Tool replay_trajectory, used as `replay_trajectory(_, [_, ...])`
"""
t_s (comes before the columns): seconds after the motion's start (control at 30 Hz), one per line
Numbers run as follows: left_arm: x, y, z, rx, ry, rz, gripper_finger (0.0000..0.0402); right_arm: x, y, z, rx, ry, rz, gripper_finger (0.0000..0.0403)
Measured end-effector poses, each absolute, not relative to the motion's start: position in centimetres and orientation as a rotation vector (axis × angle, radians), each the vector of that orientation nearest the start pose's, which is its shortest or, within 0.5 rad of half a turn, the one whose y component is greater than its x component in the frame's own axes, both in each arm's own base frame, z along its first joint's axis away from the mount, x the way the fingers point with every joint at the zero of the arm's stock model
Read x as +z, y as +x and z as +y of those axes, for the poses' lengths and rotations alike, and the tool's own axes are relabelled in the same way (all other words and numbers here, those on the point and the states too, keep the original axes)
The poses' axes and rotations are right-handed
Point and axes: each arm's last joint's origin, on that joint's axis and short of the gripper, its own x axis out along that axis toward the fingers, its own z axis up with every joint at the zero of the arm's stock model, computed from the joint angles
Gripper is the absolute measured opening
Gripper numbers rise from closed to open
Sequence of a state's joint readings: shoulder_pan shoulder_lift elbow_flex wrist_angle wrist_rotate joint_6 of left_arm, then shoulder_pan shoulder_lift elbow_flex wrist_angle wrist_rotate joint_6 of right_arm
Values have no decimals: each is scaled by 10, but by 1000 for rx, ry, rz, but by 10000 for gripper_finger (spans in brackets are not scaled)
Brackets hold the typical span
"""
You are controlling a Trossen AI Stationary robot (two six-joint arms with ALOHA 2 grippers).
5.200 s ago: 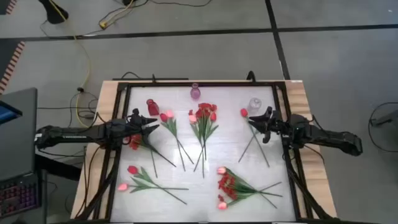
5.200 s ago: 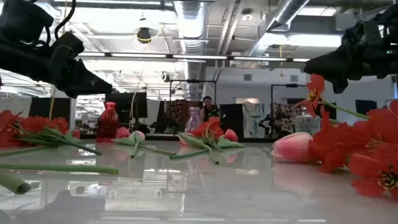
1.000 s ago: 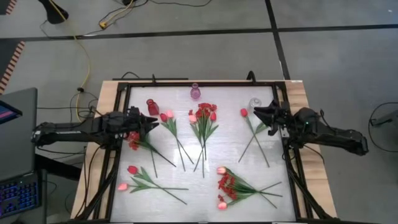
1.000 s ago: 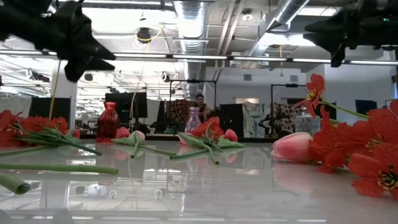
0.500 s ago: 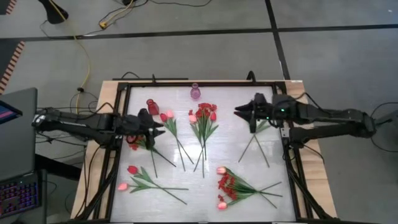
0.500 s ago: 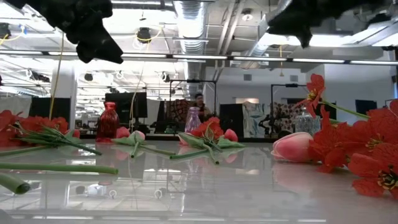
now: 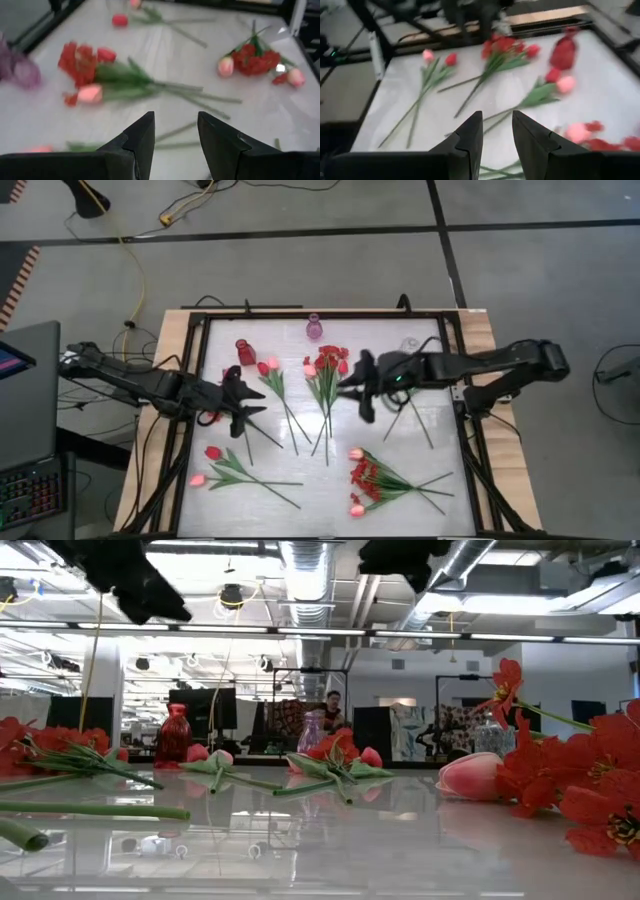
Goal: Sort flowers into vase by color
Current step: Put the top right pink tulip into the transparent vase
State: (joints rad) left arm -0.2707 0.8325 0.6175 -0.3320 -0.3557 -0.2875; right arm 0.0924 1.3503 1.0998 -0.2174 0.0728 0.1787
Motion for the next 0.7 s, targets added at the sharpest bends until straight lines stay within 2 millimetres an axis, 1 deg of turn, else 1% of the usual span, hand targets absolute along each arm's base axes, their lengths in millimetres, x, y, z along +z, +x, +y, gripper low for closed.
replay_trajectory(0.07, [255,177,-39,137,-79,456,137,308,309,35,-8,177,510,133])
replay_trajectory(0.17, [254,187,-40,117,-22,385,137,297,318,43,11,265,645,133])
replay_trajectory(0.23, [253,194,-40,101,4,368,137,291,321,44,-40,348,758,133])
replay_trajectory(0.3, [252,199,-39,61,34,367,137,287,320,42,-130,439,887,133])
replay_trajectory(0.4, [248,205,-32,8,75,389,137,280,307,37,-330,531,1133,133])
replay_trajectory(0.43, [247,206,-29,1,75,389,137,276,300,35,-417,545,1218,133])
replay_trajectory(0.5, [248,208,-22,-22,65,385,137,270,286,29,-577,543,1329,133])
replay_trajectory(0.53, [248,209,-19,-42,62,379,137,267,281,25,-628,543,1359,133])
replay_trajectory(0.6, [249,210,-13,-82,55,366,137,261,270,15,-672,577,1393,133])
replay_trajectory(0.7, [250,210,-5,-103,36,353,137,248,256,-5,-709,648,1362,133])
